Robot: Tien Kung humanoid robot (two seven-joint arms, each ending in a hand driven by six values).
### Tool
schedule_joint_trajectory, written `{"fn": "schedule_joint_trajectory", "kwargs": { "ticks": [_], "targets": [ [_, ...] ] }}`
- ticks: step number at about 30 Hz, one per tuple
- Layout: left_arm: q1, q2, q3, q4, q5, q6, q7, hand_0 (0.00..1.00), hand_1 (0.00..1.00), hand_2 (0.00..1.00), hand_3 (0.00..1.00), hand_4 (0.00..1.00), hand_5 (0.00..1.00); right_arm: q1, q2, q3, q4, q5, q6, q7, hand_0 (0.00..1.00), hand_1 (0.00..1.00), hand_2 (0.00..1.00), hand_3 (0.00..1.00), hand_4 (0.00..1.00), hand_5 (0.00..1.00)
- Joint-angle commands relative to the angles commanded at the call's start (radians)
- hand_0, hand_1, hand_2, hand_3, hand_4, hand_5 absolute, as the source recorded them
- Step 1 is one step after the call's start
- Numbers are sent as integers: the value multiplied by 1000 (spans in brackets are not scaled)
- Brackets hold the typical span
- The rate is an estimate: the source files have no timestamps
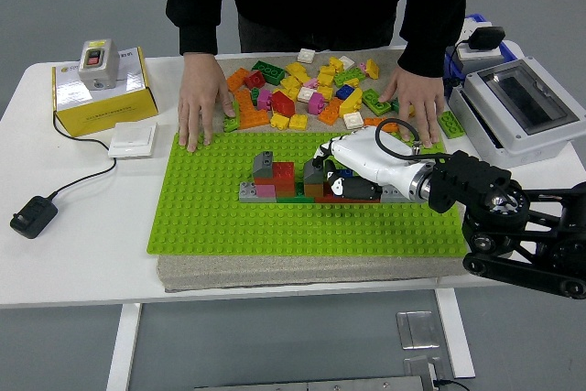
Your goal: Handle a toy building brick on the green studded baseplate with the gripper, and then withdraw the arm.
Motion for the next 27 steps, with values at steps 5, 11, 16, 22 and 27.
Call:
{"fn": "schedule_joint_trajectory", "kwargs": {
  "ticks": [5, 11, 16, 22, 27],
  "targets": [
    [1, -1, -1, 0, 1, 0, -1, 631, 616, 529, 580, 129, 688, -5, -2, 4, 1, 0, -3, 1, 82, 141, 720, 701, 2, 529],
    [1, -1, 0, 0, 0, 1, -3, 626, 616, 530, 581, 132, 689, -9, -1, 6, 1, 1, -5, 3, 82, 140, 718, 699, 2, 536],
    [0, -1, 3, 0, -2, 1, -4, 624, 616, 530, 581, 133, 689, -13, -1, 8, 2, 2, -7, 4, 82, 140, 714, 697, 12, 542],
    [0, -2, 5, 0, -6, 1, -5, 625, 616, 530, 581, 135, 687, -17, 0, 8, 2, 3, -9, 5, 81, 140, 714, 697, 22, 547],
    [0, -2, 6, 0, -7, 1, -5, 624, 616, 530, 580, 137, 688, -19, 1, 9, 2, 3, -9, 5, 81, 141, 714, 697, 26, 546]
  ]
}}
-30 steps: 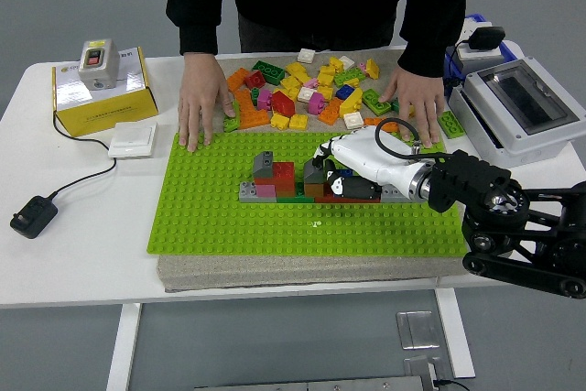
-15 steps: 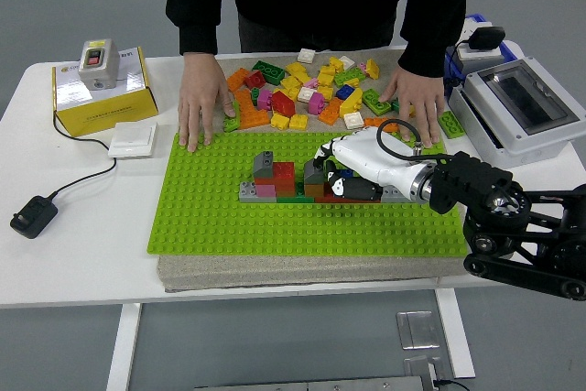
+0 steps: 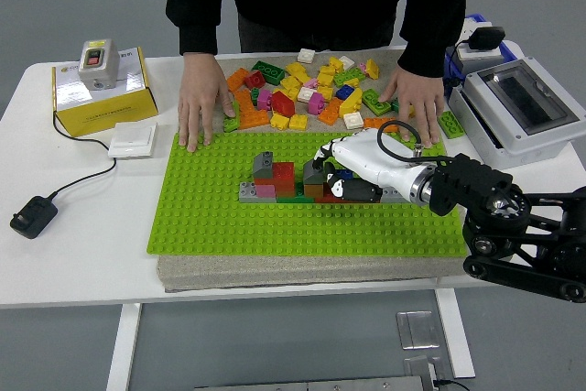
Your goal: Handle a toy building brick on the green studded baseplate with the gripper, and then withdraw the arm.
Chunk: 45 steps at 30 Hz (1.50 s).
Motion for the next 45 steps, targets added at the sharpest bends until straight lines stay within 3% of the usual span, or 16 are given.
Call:
{"fn": "schedule_joint_trajectory", "kwargs": {
  "ticks": [22, 45],
  "targets": [
    [-1, 0, -1, 0, -3, 1, 1, 619, 616, 530, 580, 144, 689, 3, -17, 29, 8, 14, -1, 3, 82, 140, 714, 698, 46, 550],
    [-3, 2, -3, 0, -2, 1, -2, 616, 616, 529, 580, 144, 685, 0, -6, 5, -3, 31, -6, 9, 77, 140, 711, 695, 60, 548]
  ]
}}
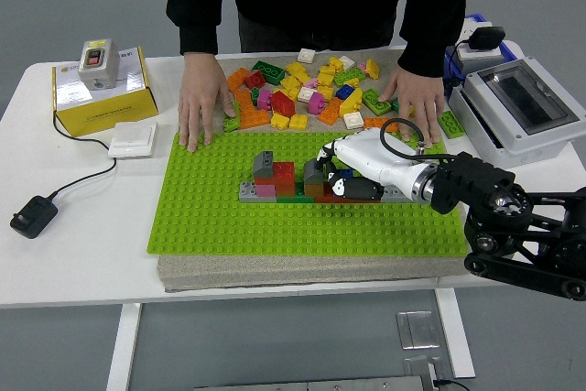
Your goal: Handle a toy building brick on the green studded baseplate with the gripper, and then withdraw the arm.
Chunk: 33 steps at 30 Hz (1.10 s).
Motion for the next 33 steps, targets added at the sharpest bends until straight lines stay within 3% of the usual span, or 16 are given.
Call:
{"fn": "schedule_joint_trajectory", "kwargs": {
  "ticks": [23, 33],
  "targets": [
    [3, -2, 0, 0, 3, 2, -1, 616, 616, 529, 579, 143, 686, -2, -1, 8, -1, 12, -5, 5, 77, 137, 710, 693, 62, 545],
    [8, -3, -5, 0, 7, 3, 2, 616, 616, 529, 578, 142, 686, -16, -25, 87, 18, 10, -14, 5, 77, 138, 707, 693, 65, 545]
  ]
}}
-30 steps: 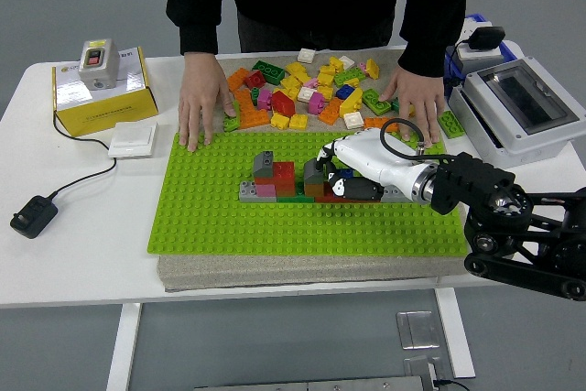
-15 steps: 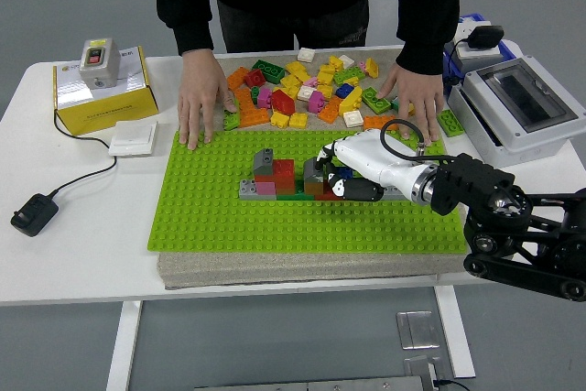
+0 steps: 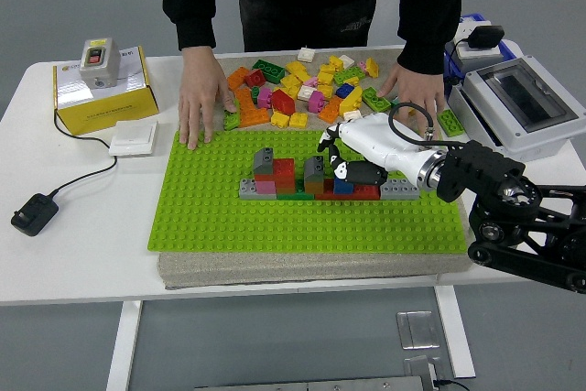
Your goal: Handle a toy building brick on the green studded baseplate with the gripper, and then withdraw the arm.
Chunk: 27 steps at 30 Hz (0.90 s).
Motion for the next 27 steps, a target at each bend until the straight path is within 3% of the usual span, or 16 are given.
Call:
{"fn": "schedule_joint_trajectory", "kwargs": {
  "ticks": [7, 13, 15, 20, 21, 26, 27],
  "targets": [
    [2, -1, 6, 0, -6, 2, 2, 616, 616, 528, 578, 141, 688, -100, -22, 136, 7, -6, -31, 12, 77, 138, 707, 693, 66, 544],
    [15, -2, 14, 0, -19, 10, 5, 616, 616, 529, 578, 140, 689, -267, -44, 330, 54, 67, -117, 94, 77, 138, 706, 695, 70, 541],
    [19, -3, 15, 0, -23, 13, 6, 616, 616, 529, 578, 140, 689, -332, -36, 402, 63, 113, -144, 134, 89, 191, 714, 702, 86, 526],
    [24, -6, 19, 0, -32, 18, 6, 616, 616, 529, 578, 140, 689, -479, 16, 571, 49, 258, -170, 246, 89, 191, 714, 702, 86, 526],
    [25, -6, 20, 0, -34, 19, 6, 616, 616, 528, 579, 139, 688, -505, 30, 604, 42, 290, -168, 269, 95, 219, 715, 700, 142, 517],
    [25, -8, 23, 0, -39, 21, 4, 616, 616, 528, 579, 139, 688, -623, 82, 768, -5, 464, -133, 394, 95, 219, 715, 700, 142, 517],
    [25, -8, 24, 0, -41, 22, 3, 616, 616, 528, 580, 136, 688, -644, 89, 796, -13, 498, -124, 419, 150, 279, 712, 696, 222, 507]
  ]
}}
